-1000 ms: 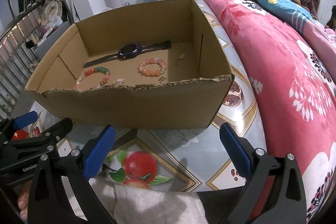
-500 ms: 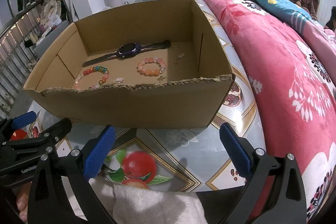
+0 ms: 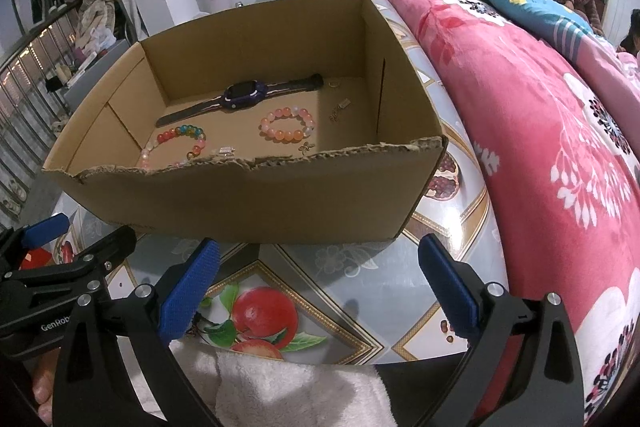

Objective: Organize jewelry

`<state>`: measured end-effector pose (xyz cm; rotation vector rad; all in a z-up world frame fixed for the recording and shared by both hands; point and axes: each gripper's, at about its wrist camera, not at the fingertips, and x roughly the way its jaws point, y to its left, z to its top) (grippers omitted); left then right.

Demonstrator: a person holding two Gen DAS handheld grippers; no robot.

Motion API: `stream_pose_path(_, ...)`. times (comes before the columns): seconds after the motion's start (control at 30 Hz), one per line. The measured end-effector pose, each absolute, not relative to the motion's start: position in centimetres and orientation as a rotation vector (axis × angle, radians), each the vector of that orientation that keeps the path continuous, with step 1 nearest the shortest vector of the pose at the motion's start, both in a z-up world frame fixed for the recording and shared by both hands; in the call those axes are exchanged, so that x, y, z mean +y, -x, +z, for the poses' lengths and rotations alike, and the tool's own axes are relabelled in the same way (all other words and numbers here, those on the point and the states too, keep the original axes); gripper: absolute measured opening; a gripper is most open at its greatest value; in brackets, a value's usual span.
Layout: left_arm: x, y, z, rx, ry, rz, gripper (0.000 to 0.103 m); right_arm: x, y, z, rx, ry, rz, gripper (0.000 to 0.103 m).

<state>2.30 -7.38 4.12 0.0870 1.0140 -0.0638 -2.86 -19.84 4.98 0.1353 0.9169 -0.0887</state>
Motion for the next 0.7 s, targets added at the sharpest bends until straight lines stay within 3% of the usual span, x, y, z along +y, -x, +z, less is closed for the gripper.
stream_pose_path(0.7, -7.36, -2.22, 4.01, 1.018, -0.085, -0.064, 0.095, -19.90, 2.83, 5.02, 0.917, -0.134, -0.089, 0.097)
